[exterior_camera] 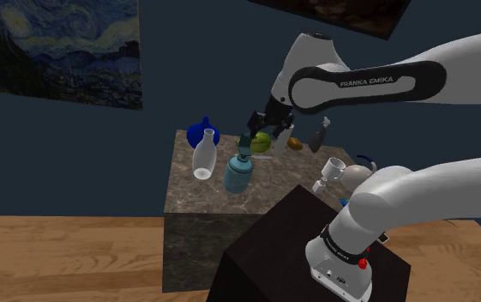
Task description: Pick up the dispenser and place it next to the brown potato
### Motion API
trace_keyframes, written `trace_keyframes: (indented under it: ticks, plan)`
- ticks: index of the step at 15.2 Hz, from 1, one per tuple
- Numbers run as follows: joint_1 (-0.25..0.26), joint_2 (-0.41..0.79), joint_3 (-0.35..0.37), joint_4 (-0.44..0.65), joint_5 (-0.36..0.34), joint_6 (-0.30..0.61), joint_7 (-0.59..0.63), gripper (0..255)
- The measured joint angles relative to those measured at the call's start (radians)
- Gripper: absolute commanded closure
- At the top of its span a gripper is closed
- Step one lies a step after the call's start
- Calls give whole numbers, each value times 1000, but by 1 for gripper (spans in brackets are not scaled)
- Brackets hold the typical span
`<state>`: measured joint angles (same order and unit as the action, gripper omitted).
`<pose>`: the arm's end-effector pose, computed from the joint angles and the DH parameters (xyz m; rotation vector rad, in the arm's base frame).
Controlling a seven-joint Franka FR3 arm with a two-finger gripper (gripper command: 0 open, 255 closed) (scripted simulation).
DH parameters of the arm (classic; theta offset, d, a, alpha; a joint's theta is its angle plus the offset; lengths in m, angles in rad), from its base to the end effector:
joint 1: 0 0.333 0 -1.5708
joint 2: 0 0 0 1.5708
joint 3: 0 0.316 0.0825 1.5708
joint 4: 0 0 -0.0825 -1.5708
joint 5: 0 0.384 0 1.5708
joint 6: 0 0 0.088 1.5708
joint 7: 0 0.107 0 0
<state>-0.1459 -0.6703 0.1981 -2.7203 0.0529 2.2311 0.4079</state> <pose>0.3538 0.0177 0.4343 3.0215 -0.6378 0.2870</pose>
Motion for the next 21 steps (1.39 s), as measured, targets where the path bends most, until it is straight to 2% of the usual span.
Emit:
trace_keyframes:
  ticks: [5,7,10,17,21]
  plan:
    - [-87,157,92,-55,-52,252,161,0]
    - [-150,250,138,-54,-104,358,240,0]
    - [-246,359,210,-42,-202,470,367,0]
    - [-366,500,279,-24,-371,588,499,0]
    - [-378,513,285,-24,-393,601,514,0]
